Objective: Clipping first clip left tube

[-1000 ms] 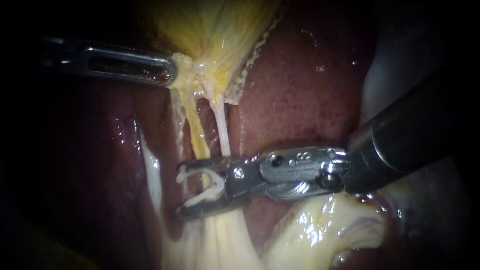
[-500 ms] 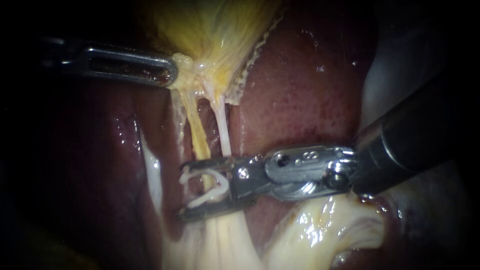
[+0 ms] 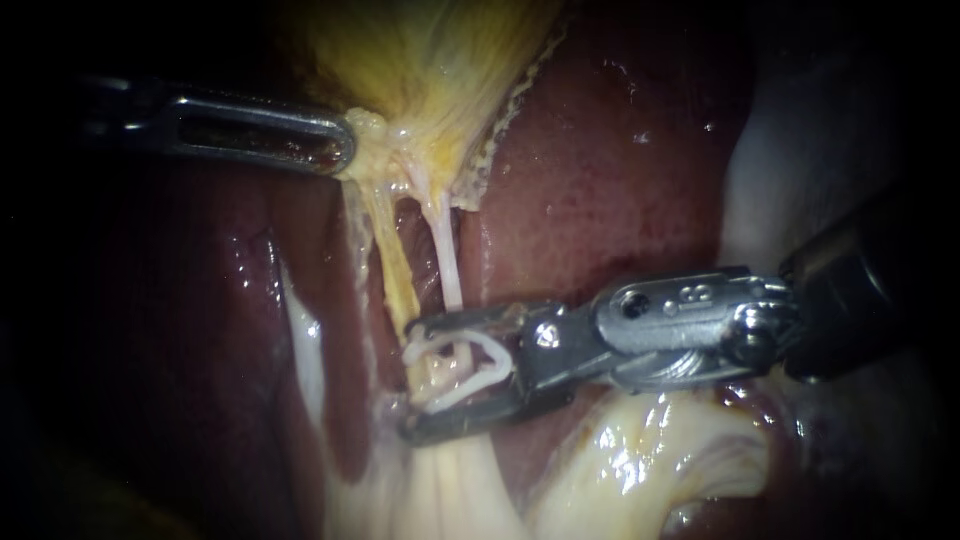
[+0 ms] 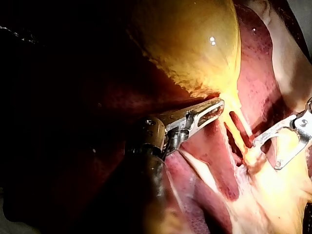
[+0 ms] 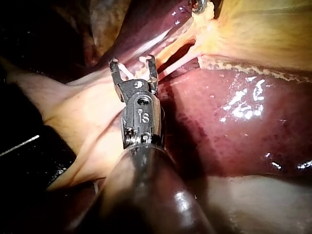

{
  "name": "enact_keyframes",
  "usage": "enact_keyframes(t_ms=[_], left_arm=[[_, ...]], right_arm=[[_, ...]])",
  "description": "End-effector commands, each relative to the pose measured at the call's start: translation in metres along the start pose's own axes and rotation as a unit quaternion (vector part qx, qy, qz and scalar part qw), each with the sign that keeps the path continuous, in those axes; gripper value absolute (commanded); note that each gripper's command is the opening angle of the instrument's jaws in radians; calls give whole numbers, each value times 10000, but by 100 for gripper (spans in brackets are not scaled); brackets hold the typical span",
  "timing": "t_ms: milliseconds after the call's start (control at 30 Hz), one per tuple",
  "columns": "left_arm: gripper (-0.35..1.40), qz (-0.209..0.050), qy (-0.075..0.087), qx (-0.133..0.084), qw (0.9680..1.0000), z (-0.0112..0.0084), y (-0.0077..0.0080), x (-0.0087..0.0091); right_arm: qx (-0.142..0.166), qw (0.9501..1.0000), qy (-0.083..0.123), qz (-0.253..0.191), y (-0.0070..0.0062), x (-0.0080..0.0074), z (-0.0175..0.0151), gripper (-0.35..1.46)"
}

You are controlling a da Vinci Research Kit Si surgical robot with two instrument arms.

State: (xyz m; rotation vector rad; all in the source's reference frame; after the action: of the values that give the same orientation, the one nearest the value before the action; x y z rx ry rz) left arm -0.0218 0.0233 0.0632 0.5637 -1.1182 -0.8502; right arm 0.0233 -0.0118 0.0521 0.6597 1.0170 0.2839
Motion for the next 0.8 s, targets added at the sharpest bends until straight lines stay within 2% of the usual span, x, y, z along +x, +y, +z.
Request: enact_keyframes(t_ms=[33,267,567,800], left_arm=[[-35,0,1,4,10000,0,0,0],[-35,2,1,3,10000,0,0,1],[-35,3,1,3,10000,0,0,1],[-35,3,1,3,10000,0,0,1]], right_arm=[[3,10000,-1,25,2,-2,0,48],[-5,10000,-5,94,18,-14,1,48],[-49,9999,-34,121,44,-43,12,48],[-108,9998,-86,142,60,-52,11,49]])
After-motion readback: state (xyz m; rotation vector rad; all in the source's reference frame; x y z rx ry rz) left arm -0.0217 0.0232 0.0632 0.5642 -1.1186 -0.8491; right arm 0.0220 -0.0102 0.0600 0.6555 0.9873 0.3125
